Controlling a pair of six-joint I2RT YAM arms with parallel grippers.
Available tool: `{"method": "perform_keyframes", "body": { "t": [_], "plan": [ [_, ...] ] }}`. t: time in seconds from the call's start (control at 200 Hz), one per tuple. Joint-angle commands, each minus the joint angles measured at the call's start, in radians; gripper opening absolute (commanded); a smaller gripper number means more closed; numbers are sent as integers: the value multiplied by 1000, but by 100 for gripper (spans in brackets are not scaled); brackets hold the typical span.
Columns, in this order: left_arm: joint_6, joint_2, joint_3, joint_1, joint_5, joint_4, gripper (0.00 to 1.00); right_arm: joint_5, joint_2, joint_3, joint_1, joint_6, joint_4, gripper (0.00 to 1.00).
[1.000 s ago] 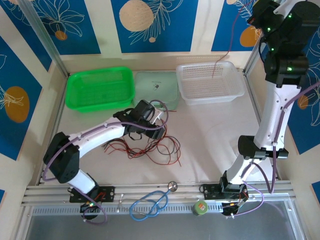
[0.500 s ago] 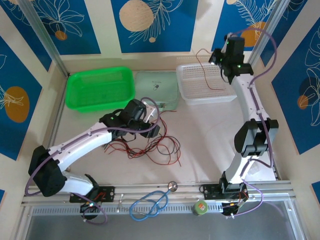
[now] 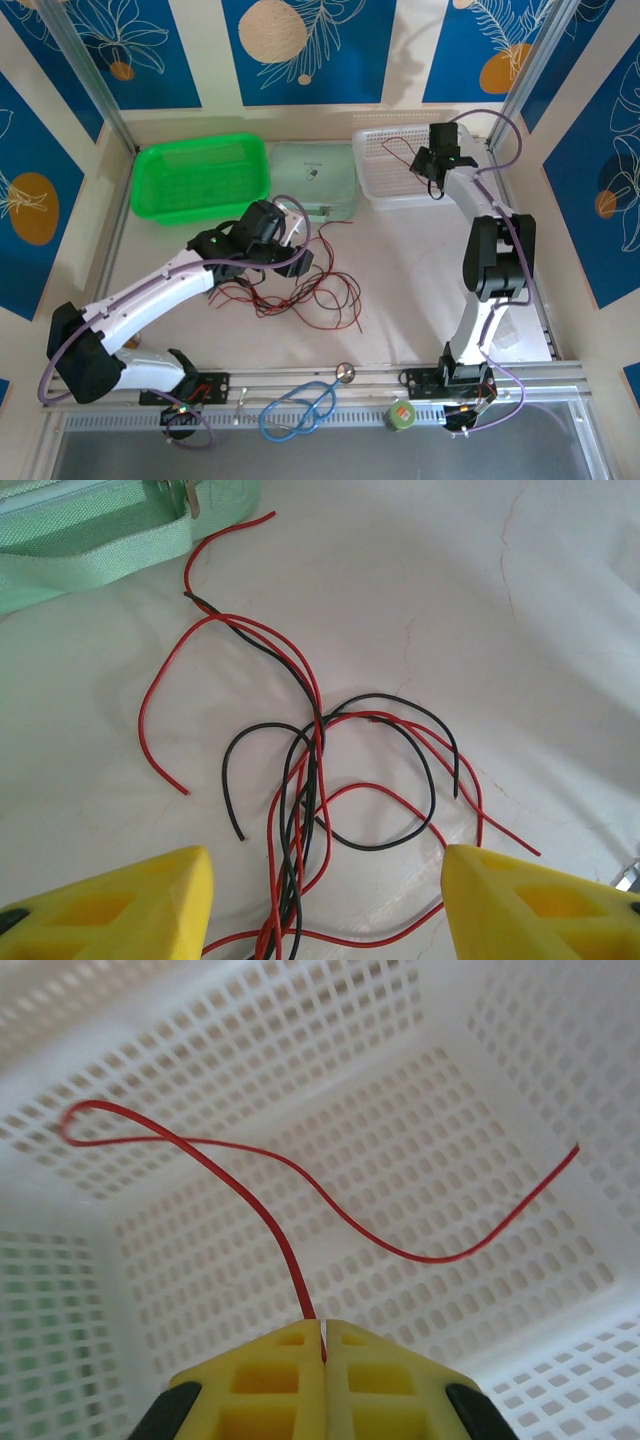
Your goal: Untangle the cables
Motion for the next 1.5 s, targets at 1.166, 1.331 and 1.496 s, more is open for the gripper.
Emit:
{"method": "perform_keyframes", "body": {
  "t": [1.166,1.331,1.496],
  "plan": [
    [-463,-95,-253,258,-224,-108,45,-148,-479,-136,80,-87,-250,83],
    [-444,-69,-343,312,-198,89,44,-187,-628,-240,149,-60,-282,80],
    [-424,-2,-356,322,-222,184,44,-213,-735,-305,202,-25,-308,78]
  ]
}}
